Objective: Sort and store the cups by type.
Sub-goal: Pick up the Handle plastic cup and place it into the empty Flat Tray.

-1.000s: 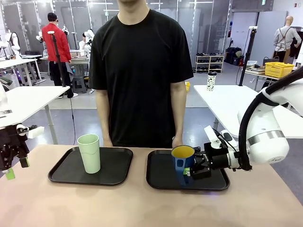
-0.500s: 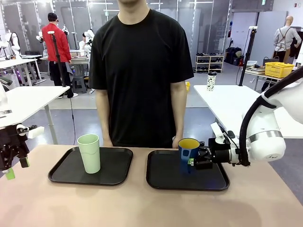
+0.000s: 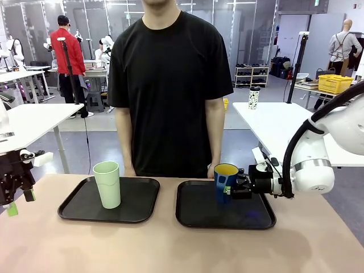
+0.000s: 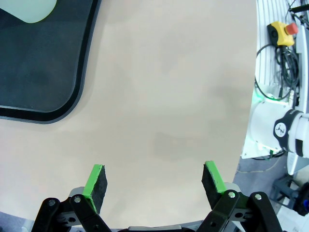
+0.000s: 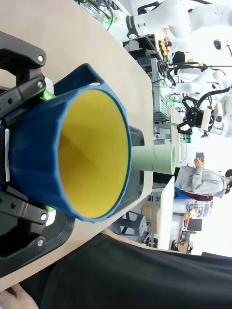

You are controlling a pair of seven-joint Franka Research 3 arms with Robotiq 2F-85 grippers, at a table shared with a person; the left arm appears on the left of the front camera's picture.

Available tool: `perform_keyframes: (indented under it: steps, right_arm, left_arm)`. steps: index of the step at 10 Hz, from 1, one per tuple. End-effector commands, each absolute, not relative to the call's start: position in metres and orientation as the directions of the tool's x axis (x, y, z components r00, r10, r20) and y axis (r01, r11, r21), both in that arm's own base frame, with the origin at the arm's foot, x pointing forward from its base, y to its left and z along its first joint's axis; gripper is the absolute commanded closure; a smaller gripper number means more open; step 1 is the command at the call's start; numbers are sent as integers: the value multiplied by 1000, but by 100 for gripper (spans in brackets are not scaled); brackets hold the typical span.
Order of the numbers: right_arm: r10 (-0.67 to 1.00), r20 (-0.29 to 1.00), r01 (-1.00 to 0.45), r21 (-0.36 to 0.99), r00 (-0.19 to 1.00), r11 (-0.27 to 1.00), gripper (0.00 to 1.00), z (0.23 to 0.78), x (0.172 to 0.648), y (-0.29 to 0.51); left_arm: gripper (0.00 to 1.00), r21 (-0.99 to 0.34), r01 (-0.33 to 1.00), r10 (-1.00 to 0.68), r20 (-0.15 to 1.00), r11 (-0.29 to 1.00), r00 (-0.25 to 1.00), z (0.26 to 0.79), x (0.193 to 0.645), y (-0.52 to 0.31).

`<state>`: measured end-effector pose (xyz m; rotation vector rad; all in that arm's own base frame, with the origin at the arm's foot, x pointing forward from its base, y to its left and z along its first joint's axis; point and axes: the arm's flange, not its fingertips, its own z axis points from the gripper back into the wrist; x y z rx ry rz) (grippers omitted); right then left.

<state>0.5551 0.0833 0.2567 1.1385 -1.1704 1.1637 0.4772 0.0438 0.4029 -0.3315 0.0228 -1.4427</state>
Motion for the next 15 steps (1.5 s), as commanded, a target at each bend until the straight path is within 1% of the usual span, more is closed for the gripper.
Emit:
perform_keyframes:
  steps: [1,3,6,14,15]
  right_arm:
    - [58,998,-996,12,17,89,25,252,564,83]
    - [56,998,-996,14,18,83,25,245,568,84]
    - [62,998,-994,-1,6,106,25,231,576,83]
    - [78,996,-991,41,51,131,25,203,589,83]
    - [78,995,-990,52,63,133,14,201,589,83]
  left_arm:
    - [0,-233,969,-975,182,83,128,404,477,45]
    - [0,-233,969,-975,182,83,128,404,477,45]
    - [0,-233,969,-975,182,83,128,404,477,45]
    - [0,-233,969,-975,182,83,128,404,477,45]
    - [0,-233,969,-975,182,83,128,404,477,45]
